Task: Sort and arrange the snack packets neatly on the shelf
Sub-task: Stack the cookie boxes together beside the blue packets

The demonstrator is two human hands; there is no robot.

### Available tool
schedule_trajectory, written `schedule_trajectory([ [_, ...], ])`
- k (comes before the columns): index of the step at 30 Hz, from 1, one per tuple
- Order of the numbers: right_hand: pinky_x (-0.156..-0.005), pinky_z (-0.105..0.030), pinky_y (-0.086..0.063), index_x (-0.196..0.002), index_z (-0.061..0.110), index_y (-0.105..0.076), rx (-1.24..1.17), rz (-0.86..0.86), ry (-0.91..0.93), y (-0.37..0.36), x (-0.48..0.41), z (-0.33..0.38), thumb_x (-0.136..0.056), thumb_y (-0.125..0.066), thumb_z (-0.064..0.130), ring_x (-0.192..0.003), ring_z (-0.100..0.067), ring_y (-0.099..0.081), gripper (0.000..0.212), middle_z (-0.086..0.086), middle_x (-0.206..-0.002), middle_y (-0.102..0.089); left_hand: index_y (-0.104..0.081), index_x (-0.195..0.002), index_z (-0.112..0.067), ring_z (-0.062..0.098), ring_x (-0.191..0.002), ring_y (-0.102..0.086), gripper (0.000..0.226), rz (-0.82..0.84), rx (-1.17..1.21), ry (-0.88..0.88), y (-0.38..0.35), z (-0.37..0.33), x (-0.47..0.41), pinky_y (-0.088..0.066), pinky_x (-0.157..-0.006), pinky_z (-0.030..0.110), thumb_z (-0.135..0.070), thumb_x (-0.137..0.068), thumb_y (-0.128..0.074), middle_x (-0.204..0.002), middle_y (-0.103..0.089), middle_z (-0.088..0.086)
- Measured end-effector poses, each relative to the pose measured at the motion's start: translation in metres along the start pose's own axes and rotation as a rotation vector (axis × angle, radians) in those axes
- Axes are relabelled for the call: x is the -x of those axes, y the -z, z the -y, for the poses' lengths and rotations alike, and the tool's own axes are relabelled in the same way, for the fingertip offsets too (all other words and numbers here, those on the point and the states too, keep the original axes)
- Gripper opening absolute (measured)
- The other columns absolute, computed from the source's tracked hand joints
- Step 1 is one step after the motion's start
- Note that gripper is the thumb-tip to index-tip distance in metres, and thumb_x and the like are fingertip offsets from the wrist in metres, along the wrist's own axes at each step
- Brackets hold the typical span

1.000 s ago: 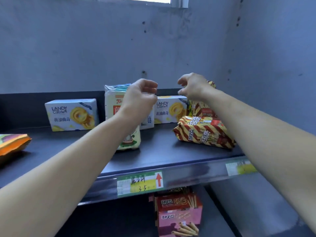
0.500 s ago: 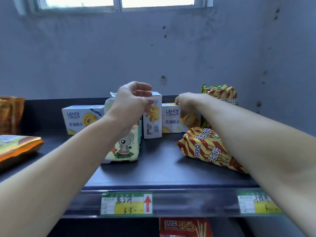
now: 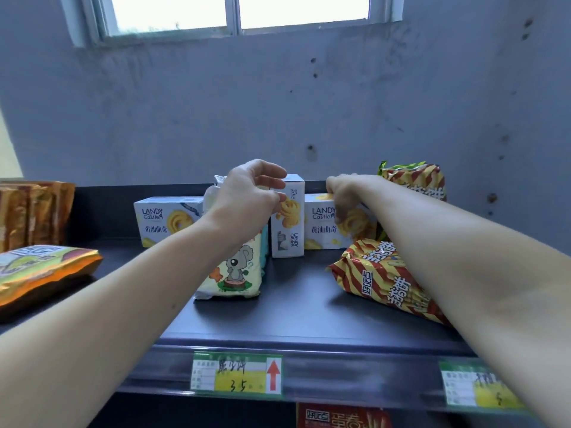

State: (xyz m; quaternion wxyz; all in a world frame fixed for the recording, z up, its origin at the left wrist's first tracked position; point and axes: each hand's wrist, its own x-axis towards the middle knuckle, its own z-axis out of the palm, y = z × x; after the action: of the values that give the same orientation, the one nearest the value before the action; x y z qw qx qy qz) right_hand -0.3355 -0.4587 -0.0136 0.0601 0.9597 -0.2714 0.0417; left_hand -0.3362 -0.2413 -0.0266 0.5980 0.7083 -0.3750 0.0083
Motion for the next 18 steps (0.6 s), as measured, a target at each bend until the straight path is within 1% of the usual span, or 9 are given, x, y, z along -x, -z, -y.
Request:
schedule_trajectory([
  [3,-0.092,-0.041,-0.049,-0.130,0.012,-0.038,-0.052,0.012,-0.002,0.005,-0.001,-0.002,-0.069,-0.083,0.021,-0.114,-0.028,-0.053,0.076,-0.008,-0.129,-0.049,-0.061,-0.105,-0.012,0.018,-0.092,-0.067,0.031,0.028,0.008,-0.008,0.000,-0.002,0.002,-0.055,-0.082,0.030,0.010,-0.086,-0.052,-0.107,-0.064,0.008],
  [6,-0.094,-0.044,-0.047,-0.125,0.011,-0.039,-0.081,-0.042,-0.018,0.013,-0.002,-0.004,-0.067,-0.084,0.024,-0.115,-0.029,-0.052,0.075,-0.008,-0.129,-0.049,-0.062,-0.104,-0.013,0.020,-0.096,-0.067,0.032,0.027,0.010,0.008,0.003,-0.001,0.003,-0.055,-0.086,0.035,0.011,-0.084,-0.053,-0.106,-0.065,0.006],
  [11,-0.095,-0.043,-0.046,-0.127,0.009,-0.041,-0.125,-0.141,-0.033,0.034,-0.004,-0.008,-0.067,-0.084,0.023,-0.116,-0.030,-0.050,0.074,-0.010,-0.130,-0.049,-0.062,-0.101,-0.015,0.023,-0.100,-0.066,0.028,0.040,0.007,-0.003,0.006,0.002,0.004,-0.055,-0.087,0.033,0.007,-0.085,-0.056,-0.101,-0.065,0.003],
  [15,-0.083,-0.036,-0.047,-0.126,0.007,-0.044,-0.174,-0.205,-0.044,0.059,0.005,-0.008,-0.069,-0.083,0.018,-0.113,-0.030,-0.052,0.070,-0.012,-0.128,-0.050,-0.064,-0.100,-0.017,0.021,-0.098,-0.067,0.026,0.037,-0.019,-0.022,0.011,0.002,0.005,-0.055,-0.088,0.036,0.004,-0.085,-0.057,-0.103,-0.066,0.003],
  [17,-0.081,-0.037,-0.047,-0.126,0.008,-0.044,-0.190,-0.231,-0.052,0.069,0.012,-0.005,-0.069,-0.083,0.018,-0.113,-0.030,-0.052,0.070,-0.012,-0.130,-0.048,-0.064,-0.100,-0.017,0.021,-0.097,-0.067,0.026,0.036,-0.027,-0.033,0.013,0.001,0.005,-0.055,-0.088,0.039,0.003,-0.085,-0.058,-0.103,-0.067,0.001],
  [18,-0.078,-0.037,-0.047,-0.126,0.009,-0.043,-0.194,-0.247,-0.063,0.074,0.016,-0.002,-0.069,-0.083,0.017,-0.114,-0.030,-0.051,0.070,-0.012,-0.130,-0.047,-0.064,-0.101,-0.017,0.021,-0.097,-0.067,0.026,0.035,-0.029,-0.042,0.014,0.001,0.004,-0.055,-0.089,0.040,0.002,-0.085,-0.058,-0.103,-0.067,0.001],
])
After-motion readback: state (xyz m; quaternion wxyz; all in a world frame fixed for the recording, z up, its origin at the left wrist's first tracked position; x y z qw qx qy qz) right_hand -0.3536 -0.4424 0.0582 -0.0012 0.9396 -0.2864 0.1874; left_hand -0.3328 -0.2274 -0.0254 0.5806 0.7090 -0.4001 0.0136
